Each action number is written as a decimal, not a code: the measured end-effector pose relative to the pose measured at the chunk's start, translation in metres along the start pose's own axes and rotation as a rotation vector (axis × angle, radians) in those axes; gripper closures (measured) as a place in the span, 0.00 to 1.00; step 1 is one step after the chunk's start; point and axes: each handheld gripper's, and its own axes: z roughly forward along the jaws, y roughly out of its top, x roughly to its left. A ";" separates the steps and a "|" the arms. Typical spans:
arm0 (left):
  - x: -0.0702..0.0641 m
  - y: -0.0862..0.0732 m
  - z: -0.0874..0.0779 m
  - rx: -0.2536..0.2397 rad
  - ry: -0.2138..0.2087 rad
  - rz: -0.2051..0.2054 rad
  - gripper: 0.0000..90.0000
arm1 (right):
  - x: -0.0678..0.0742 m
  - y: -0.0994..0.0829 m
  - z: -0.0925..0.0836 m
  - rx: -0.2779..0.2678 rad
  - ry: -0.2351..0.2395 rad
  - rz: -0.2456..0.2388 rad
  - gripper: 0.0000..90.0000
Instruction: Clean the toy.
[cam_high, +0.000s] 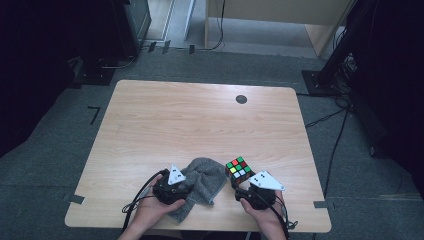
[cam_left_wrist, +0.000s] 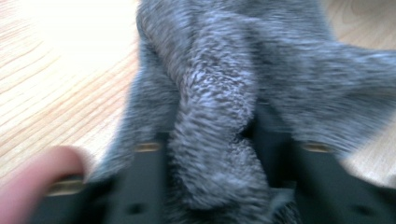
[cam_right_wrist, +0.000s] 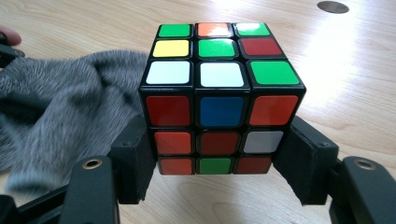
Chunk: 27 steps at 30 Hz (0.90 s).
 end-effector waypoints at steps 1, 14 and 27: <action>0.002 0.000 0.000 -0.003 -0.021 -0.009 0.86 | 0.001 0.000 0.001 -0.001 0.005 0.001 0.39; 0.012 0.017 -0.064 -0.337 -0.113 0.006 0.95 | 0.047 0.001 0.021 0.016 0.103 -0.089 0.39; -0.023 0.031 -0.073 -0.342 -0.145 0.176 0.94 | 0.097 0.006 0.022 -0.016 0.171 -0.215 0.39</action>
